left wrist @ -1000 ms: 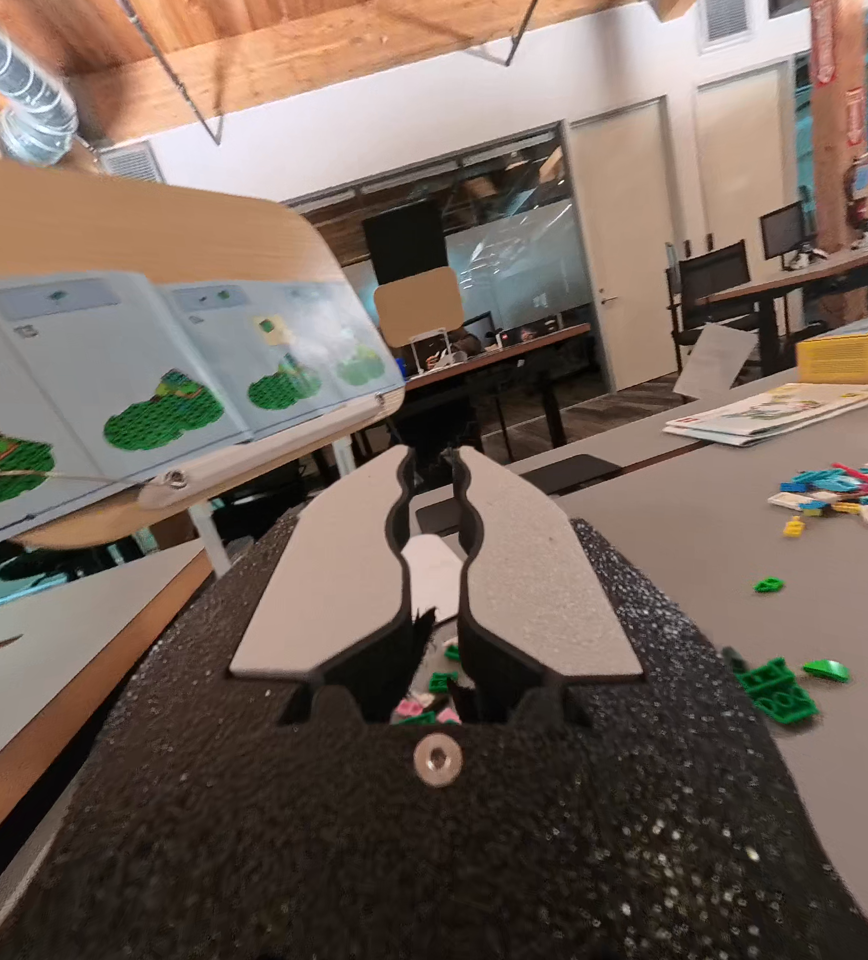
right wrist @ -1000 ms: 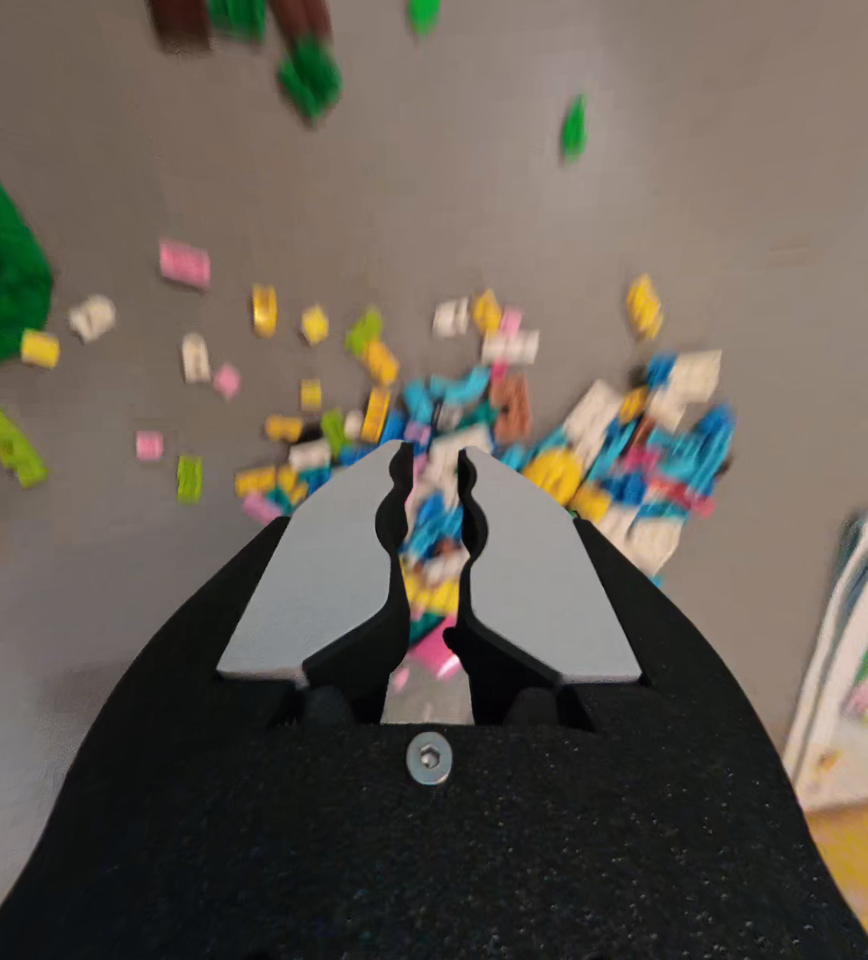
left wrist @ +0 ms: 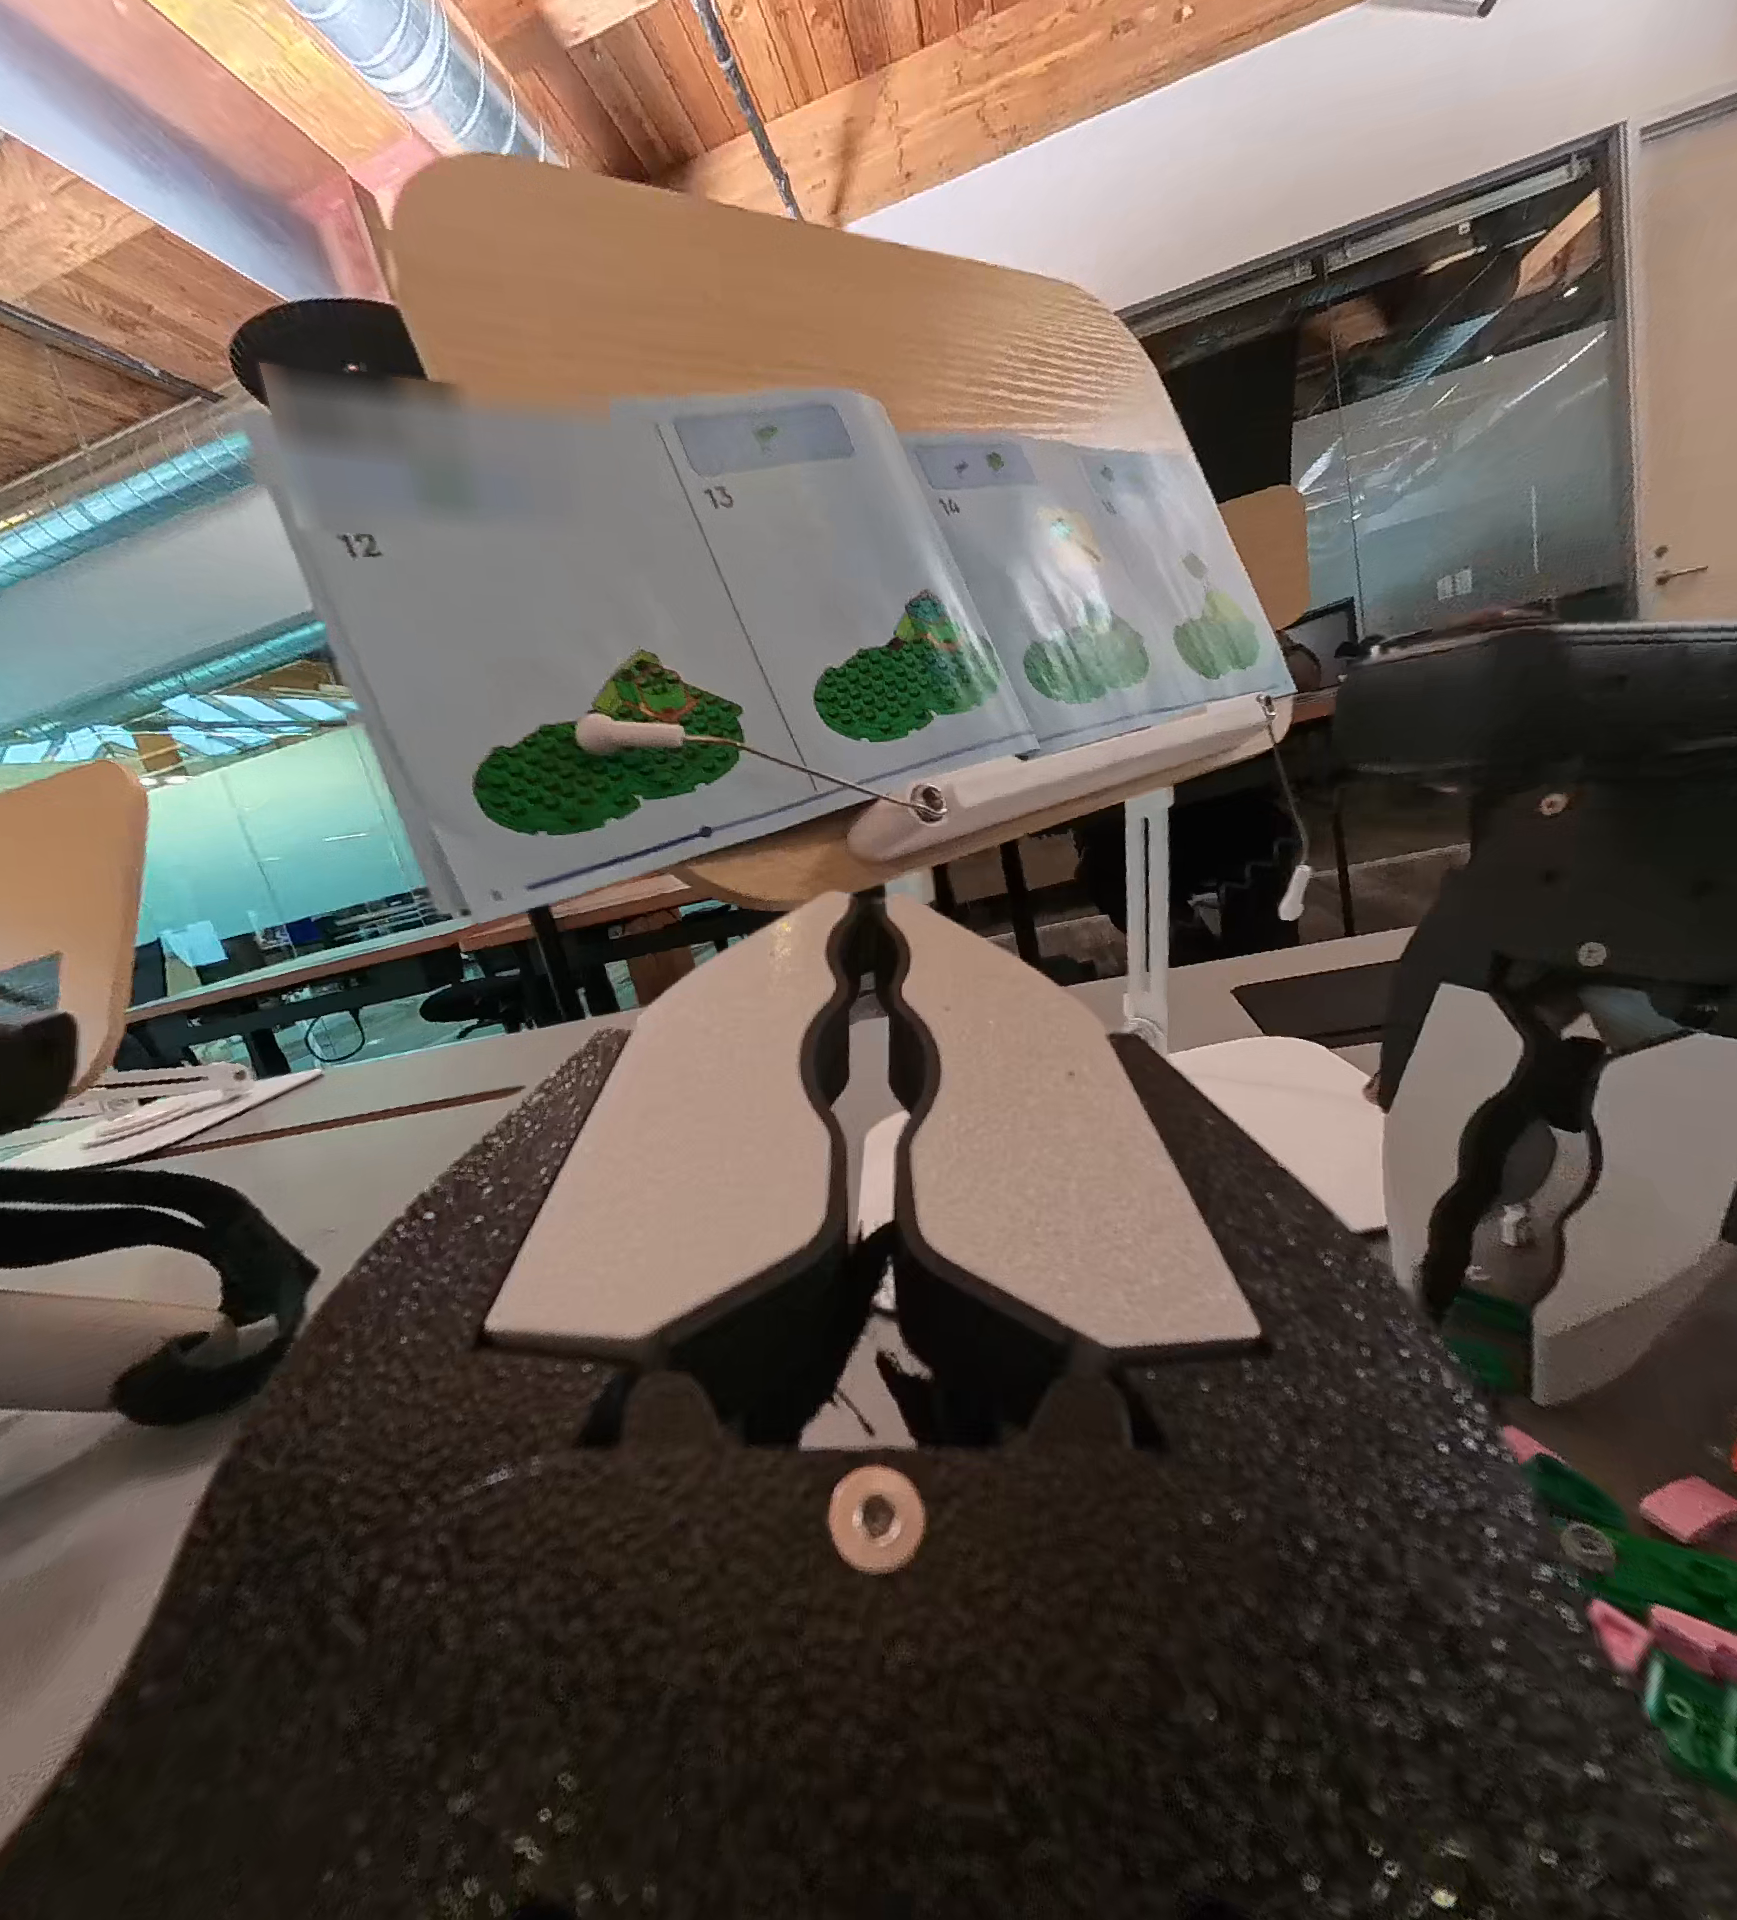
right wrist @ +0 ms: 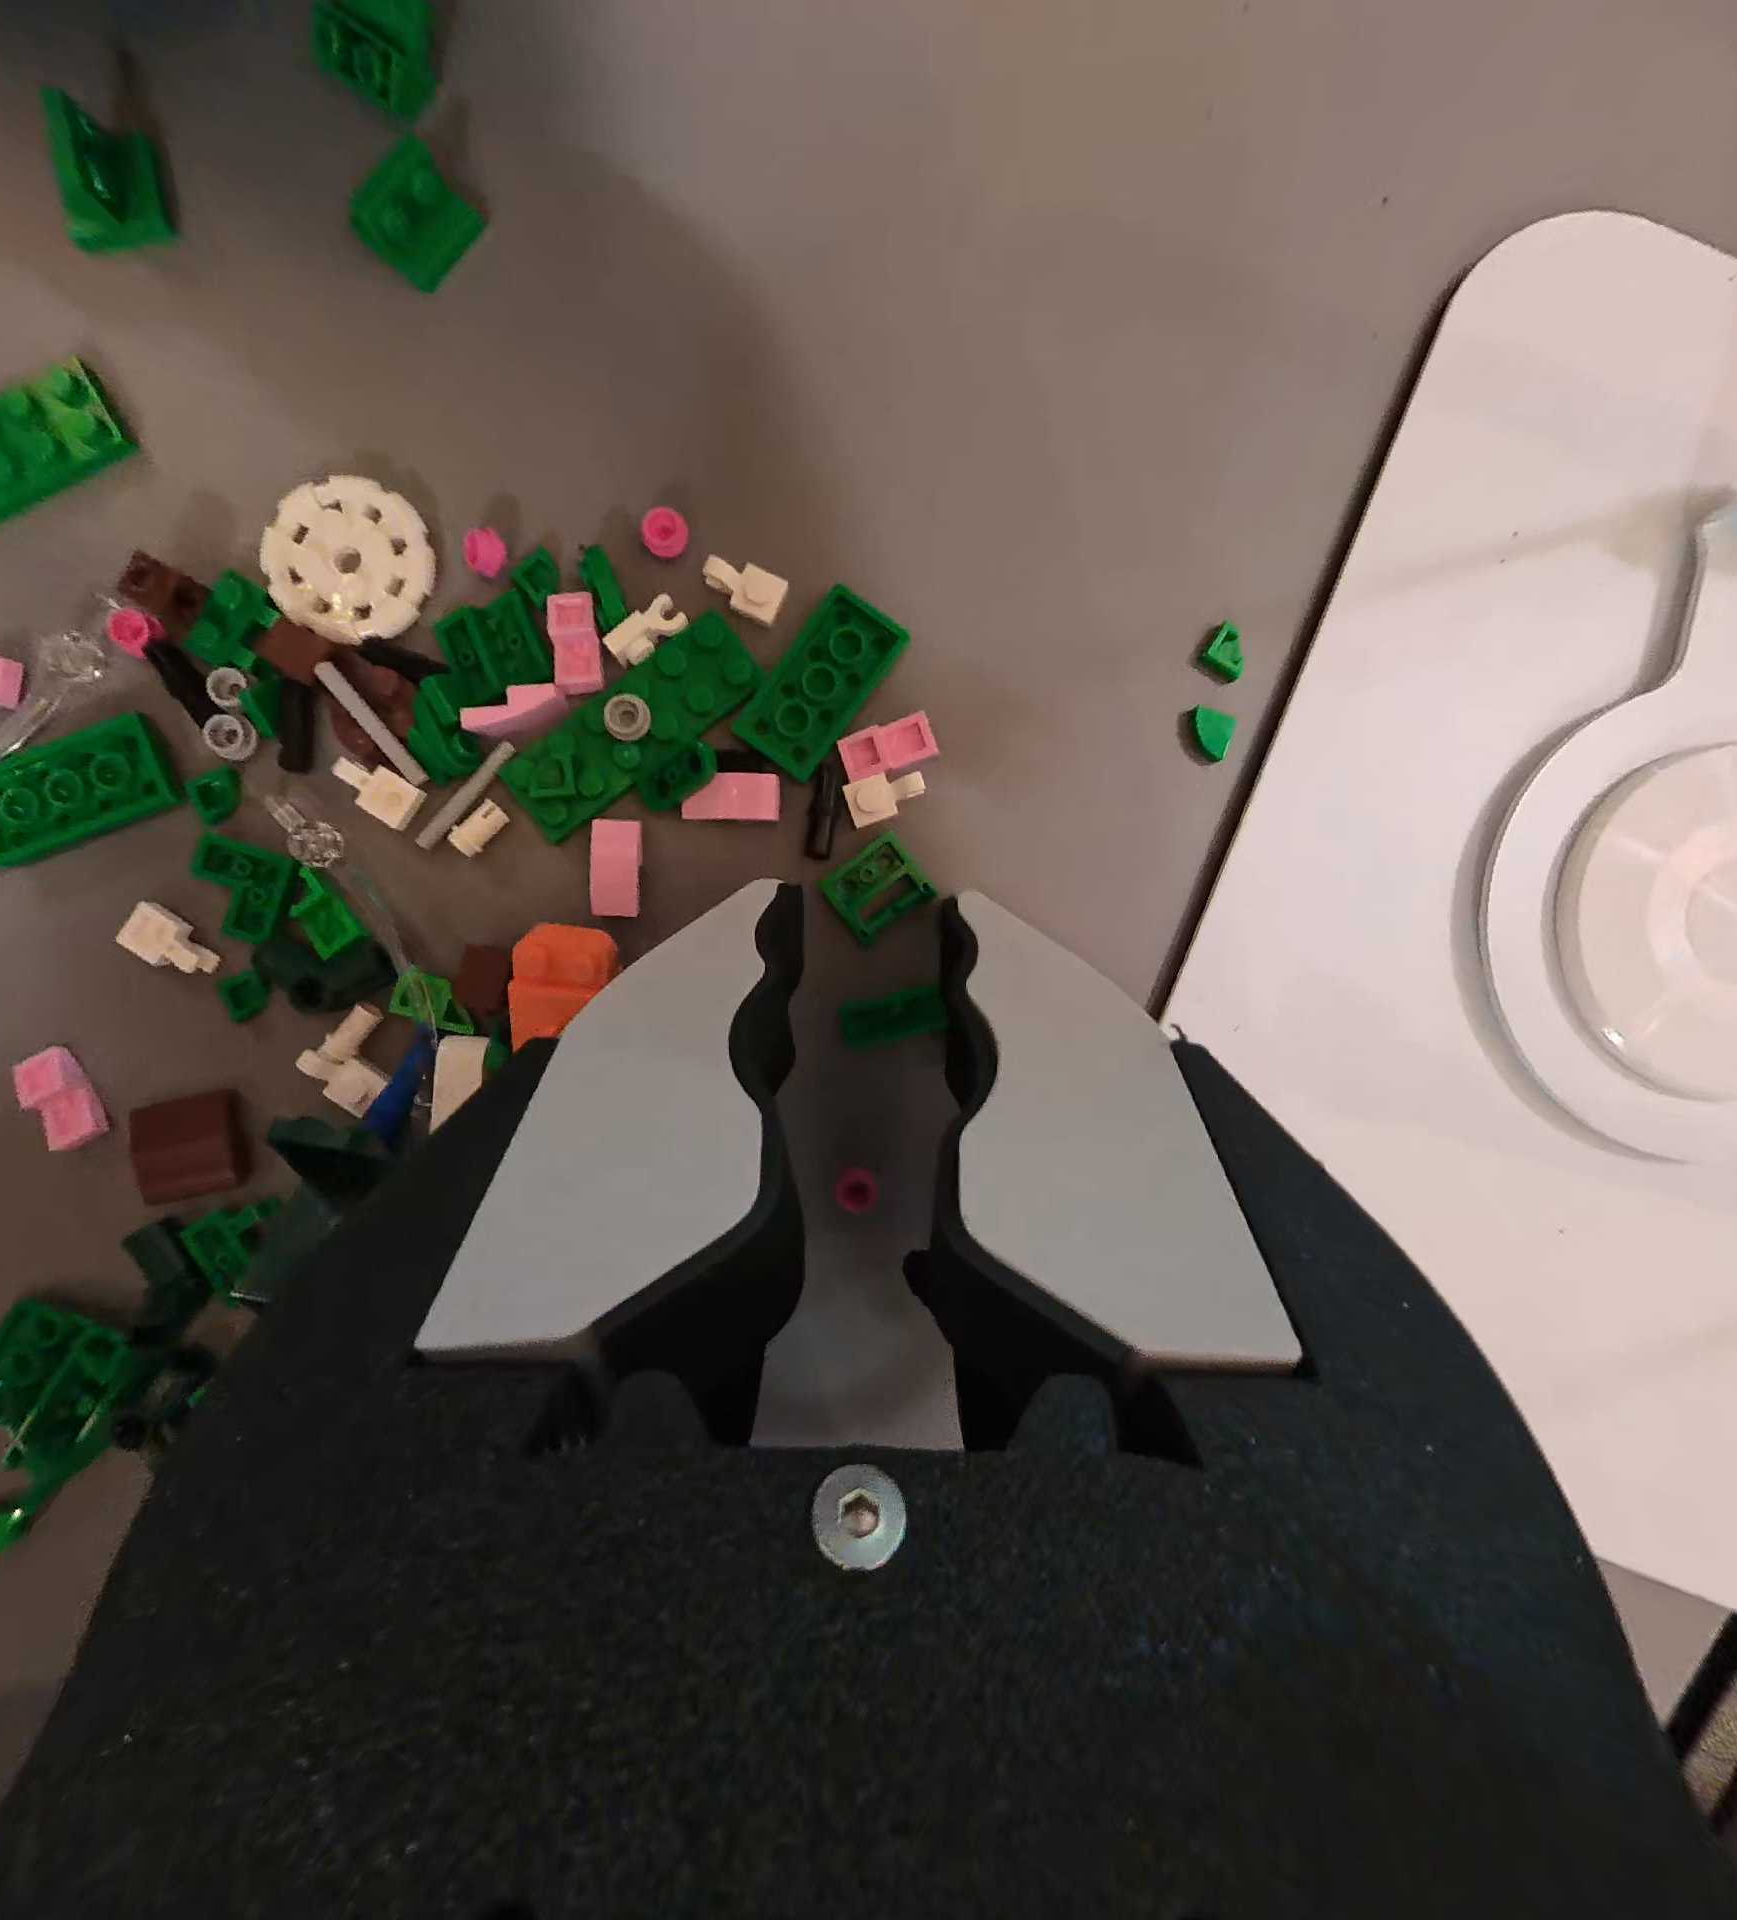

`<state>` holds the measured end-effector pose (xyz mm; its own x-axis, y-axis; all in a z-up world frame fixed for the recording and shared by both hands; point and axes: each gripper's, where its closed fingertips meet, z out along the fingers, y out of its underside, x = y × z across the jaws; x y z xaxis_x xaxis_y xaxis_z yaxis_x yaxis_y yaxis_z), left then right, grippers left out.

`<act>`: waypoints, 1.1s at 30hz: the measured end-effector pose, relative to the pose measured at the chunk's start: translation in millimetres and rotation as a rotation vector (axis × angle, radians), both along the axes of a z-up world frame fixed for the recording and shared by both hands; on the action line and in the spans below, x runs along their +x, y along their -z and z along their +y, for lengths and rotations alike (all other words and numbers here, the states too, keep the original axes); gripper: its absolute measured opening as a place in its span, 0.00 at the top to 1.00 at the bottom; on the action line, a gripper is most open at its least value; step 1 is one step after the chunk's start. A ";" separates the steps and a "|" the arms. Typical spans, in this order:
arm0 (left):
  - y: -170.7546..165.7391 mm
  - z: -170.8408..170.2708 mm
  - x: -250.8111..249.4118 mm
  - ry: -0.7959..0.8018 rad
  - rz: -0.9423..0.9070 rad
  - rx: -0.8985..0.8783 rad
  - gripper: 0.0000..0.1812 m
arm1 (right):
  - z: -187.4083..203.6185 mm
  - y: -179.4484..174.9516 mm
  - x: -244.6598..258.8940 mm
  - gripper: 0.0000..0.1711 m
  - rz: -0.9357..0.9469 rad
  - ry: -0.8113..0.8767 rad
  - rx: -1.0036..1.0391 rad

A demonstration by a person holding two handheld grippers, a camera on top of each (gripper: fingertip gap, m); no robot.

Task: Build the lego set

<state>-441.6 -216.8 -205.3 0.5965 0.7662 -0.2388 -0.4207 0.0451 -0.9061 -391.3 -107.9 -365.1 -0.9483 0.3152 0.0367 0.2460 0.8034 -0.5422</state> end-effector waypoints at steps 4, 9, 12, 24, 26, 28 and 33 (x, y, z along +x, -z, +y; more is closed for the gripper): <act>-1.8 -7.5 -4.9 0.000 -0.033 0.033 1.00 | 0.8 -1.2 -2.6 0.88 0.029 -0.034 0.002; 2.8 -5.6 -7.3 0.016 -0.066 0.028 1.00 | -4.0 -1.5 -0.2 0.90 0.087 -0.105 0.031; 4.3 -1.4 -6.0 0.035 -0.065 -0.003 1.00 | -5.5 -2.4 1.5 0.90 0.090 -0.099 0.027; 61.1 70.2 67.6 0.386 0.284 -0.672 0.86 | -25.4 -58.6 34.1 0.90 -0.074 -0.059 -0.351; 66.3 73.9 75.6 0.399 0.334 -0.728 0.82 | -32.8 -65.6 41.6 0.91 -0.102 -0.092 -0.351; 64.3 73.9 80.6 0.391 0.396 -0.745 0.83 | -36.6 -64.8 46.3 0.91 -0.113 -0.117 -0.298; 66.8 71.3 86.9 0.427 0.441 -0.787 0.83 | -42.8 -61.1 48.0 0.91 -0.103 -0.153 -0.189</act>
